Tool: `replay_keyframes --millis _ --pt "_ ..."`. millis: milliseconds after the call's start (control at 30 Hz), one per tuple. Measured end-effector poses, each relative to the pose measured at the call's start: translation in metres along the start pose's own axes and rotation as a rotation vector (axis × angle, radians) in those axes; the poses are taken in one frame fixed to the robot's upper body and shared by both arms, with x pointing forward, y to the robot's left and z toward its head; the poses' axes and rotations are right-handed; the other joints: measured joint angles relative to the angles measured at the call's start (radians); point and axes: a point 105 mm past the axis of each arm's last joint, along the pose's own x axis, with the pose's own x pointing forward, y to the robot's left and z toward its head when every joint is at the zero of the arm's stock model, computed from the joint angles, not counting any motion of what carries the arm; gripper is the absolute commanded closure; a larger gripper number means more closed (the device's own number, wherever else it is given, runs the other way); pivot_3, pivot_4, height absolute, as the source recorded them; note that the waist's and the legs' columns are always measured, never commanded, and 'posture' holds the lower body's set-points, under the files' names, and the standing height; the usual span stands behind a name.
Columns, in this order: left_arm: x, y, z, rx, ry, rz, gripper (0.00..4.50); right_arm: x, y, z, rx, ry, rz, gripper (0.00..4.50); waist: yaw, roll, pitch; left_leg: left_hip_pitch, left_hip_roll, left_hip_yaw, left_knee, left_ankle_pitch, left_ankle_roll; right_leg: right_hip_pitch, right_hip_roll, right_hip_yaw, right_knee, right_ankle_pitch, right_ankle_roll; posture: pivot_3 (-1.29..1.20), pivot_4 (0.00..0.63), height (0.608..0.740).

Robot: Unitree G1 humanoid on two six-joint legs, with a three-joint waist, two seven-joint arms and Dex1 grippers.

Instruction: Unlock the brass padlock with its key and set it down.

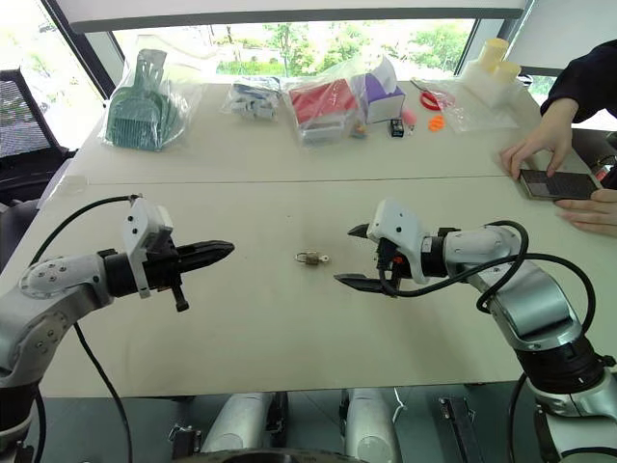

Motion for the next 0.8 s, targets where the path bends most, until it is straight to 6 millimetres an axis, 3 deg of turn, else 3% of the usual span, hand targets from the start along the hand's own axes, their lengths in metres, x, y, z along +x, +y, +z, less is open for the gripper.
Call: replay_keyframes --millis 367,800 --pt "0.007 0.000 0.009 0.017 -0.022 -0.065 4.50 -0.003 -0.006 0.000 -0.024 0.011 -0.020 0.07 0.000 0.000 0.000 0.000 0.000 0.000 0.000 0.000 0.000 0.000 0.000 0.000 0.000 0.000 0.000 0.00 0.150 0.740" --pt "0.023 0.003 0.002 0.048 0.002 -0.150 4.50 -0.003 -0.008 0.001 -0.028 0.013 -0.039 0.07 0.000 0.000 0.000 0.000 0.000 0.001 0.000 0.000 0.000 0.000 0.000 0.000 0.000 0.000 0.000 0.00 0.150 0.740"
